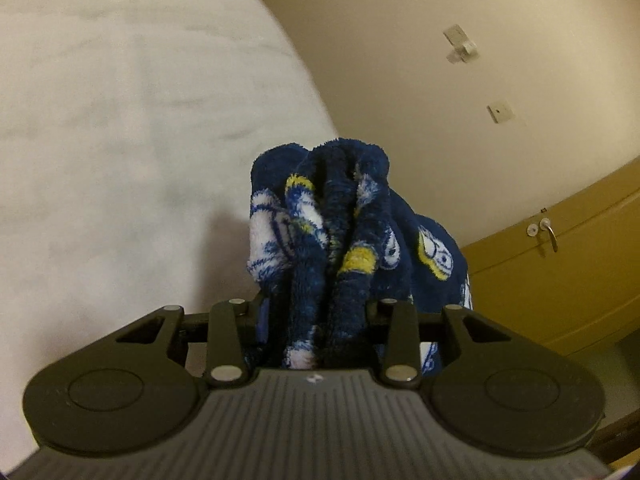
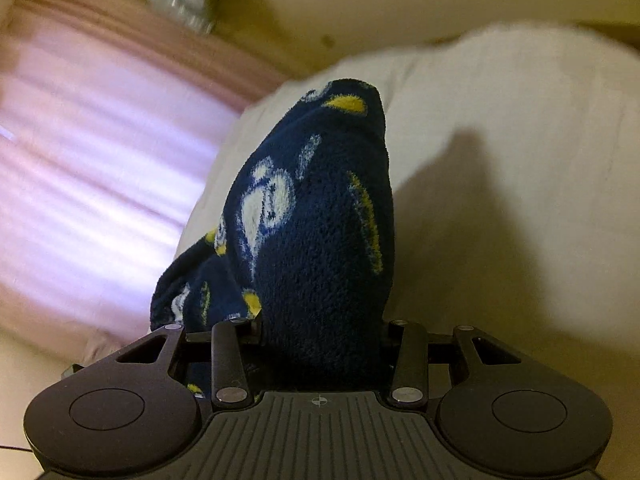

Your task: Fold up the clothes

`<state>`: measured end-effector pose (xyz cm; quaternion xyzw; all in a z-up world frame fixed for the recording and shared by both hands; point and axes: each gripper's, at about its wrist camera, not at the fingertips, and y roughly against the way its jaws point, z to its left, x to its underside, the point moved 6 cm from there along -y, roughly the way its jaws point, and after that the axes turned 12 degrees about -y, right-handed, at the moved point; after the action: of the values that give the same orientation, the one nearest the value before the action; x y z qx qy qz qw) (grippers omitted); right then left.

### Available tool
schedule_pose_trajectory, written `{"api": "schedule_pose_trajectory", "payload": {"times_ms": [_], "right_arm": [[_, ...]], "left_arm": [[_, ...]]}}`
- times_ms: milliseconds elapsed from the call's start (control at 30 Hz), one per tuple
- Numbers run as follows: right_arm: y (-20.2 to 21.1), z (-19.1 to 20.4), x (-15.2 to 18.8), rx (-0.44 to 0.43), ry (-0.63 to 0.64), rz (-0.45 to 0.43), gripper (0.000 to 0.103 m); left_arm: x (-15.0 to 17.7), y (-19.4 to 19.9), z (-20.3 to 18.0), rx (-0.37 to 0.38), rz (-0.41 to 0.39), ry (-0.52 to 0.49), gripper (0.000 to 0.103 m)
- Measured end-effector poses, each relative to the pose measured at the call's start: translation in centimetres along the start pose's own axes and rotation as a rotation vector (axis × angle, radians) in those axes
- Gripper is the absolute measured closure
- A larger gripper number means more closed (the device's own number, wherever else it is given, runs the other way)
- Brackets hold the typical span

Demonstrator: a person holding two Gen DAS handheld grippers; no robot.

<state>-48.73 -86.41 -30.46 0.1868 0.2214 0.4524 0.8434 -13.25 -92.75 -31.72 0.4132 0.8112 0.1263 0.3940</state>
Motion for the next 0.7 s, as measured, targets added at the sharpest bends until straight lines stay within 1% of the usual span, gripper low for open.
{"api": "schedule_pose_trajectory", "payload": {"times_ms": [67,167,267,400,467,500,533,567,600,667,700], "right_arm": [[-0.3,-1.0,-4.4,0.001,-0.003,-0.05,0.061],[-2.1,-2.1,-9.7,-0.007,-0.012,-0.081,0.061],[-4.7,-2.8,-13.6,-0.021,-0.011,-0.086,0.061],[-7.9,-4.1,-16.6,-0.028,-0.007,-0.066,0.061],[-9.3,-4.9,-18.0,-0.019,-0.008,-0.051,0.061],[-10.1,-5.4,-18.6,-0.012,-0.009,-0.045,0.059],[-9.7,-5.3,-18.6,0.013,0.002,-0.067,0.057],[-9.2,-5.2,-18.5,0.04,0.014,-0.092,0.053],[-8.7,-5.1,-18.4,0.067,0.027,-0.117,0.046],[-7.7,-4.9,-18.1,0.12,0.051,-0.166,0.038],[-7.1,-4.8,-18.0,0.146,0.063,-0.191,0.037]], "left_arm": [[-2.4,-4.0,-0.5,0.008,0.003,-0.027,0.07],[-5.3,-9.1,-1.0,0.003,0.0,-0.06,0.07],[-7.1,-12.0,-0.5,-0.008,-0.014,-0.062,0.07],[-8.8,-15.5,1.4,-0.031,-0.024,-0.042,0.07],[-8.9,-16.6,2.6,-0.044,-0.025,-0.024,0.069],[-8.7,-17.0,3.1,-0.05,-0.027,-0.014,0.069],[-8.7,-17.6,3.8,-0.053,-0.029,-0.008,0.069],[-8.6,-18.2,4.3,-0.056,-0.026,-0.01,0.068],[-8.4,-18.5,4.7,-0.064,-0.015,-0.02,0.067],[-8.0,-18.3,5.0,-0.075,0.009,-0.021,0.066],[-8.0,-17.8,4.9,-0.075,0.012,-0.019,0.064]]}}
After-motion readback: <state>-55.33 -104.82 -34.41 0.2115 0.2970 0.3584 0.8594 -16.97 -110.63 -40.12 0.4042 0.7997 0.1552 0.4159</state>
